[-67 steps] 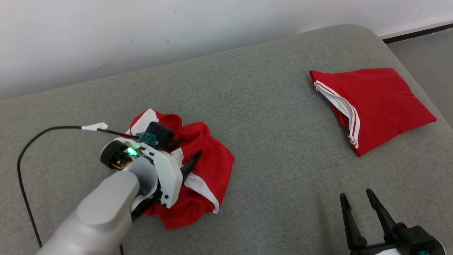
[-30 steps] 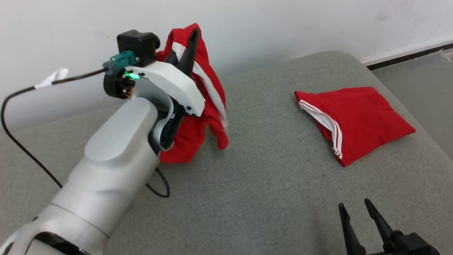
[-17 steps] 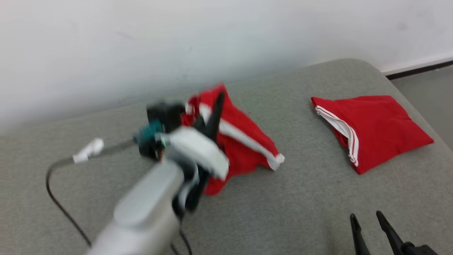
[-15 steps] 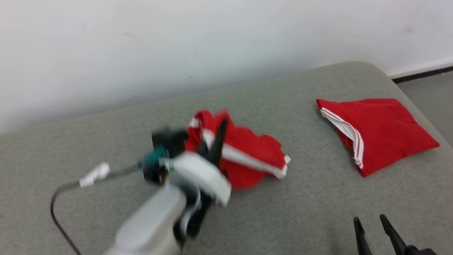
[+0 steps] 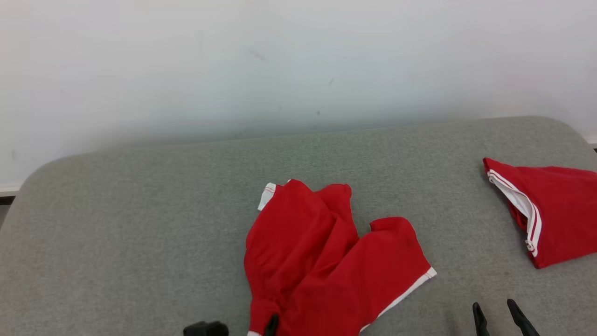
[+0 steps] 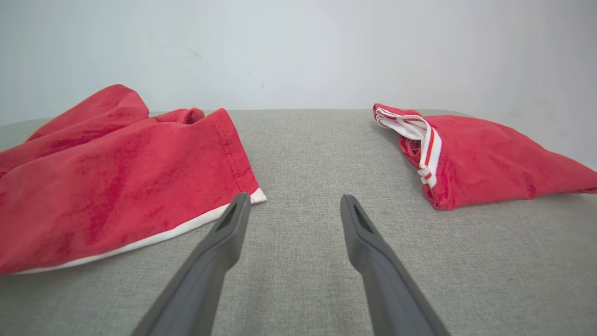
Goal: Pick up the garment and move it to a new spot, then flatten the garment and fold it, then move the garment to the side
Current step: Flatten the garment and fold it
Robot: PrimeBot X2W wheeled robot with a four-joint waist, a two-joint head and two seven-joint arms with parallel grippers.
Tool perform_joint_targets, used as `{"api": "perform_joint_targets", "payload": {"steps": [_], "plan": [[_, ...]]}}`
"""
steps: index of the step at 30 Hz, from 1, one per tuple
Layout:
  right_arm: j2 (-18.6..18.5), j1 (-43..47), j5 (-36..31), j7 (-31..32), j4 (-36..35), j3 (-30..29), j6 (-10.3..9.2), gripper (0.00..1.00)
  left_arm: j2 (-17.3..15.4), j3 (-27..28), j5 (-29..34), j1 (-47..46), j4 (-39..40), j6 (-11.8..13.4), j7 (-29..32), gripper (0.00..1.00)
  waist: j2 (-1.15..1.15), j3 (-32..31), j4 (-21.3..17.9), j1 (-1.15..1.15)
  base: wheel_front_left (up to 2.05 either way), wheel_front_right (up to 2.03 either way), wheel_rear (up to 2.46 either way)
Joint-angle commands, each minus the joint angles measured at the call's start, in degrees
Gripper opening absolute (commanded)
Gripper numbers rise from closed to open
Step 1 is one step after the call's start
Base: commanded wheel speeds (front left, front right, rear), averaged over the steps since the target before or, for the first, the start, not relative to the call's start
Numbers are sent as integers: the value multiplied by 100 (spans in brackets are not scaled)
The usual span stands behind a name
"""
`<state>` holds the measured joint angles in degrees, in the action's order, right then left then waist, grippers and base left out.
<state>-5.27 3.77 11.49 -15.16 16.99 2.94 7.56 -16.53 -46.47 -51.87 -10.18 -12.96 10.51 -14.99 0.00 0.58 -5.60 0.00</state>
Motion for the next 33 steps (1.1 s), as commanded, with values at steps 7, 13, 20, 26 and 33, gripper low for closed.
{"api": "perform_joint_targets", "payload": {"steps": [7,13,20,26,33], "plan": [[-100,104,-23,7,55,42,-16,100,379,540,67,443,-767,-398,-15,22,0,-143,332,0,0,0,0],[-108,83,-40,7,68,136,-16,100,750,1077,365,480,-1596,-669,-12,100,0,-181,359,0,0,0,0],[-154,116,5,7,23,147,-16,100,797,1545,768,512,-1875,-944,-13,100,0,-203,299,0,0,0,0],[-183,164,-15,8,-108,8,-16,100,738,2292,1543,889,-961,-834,-13,100,0,-233,322,0,0,0,0],[-163,189,-66,8,-410,-209,-16,100,956,3268,2968,1522,420,-707,-13,100,0,-317,408,0,0,0,0]]}}
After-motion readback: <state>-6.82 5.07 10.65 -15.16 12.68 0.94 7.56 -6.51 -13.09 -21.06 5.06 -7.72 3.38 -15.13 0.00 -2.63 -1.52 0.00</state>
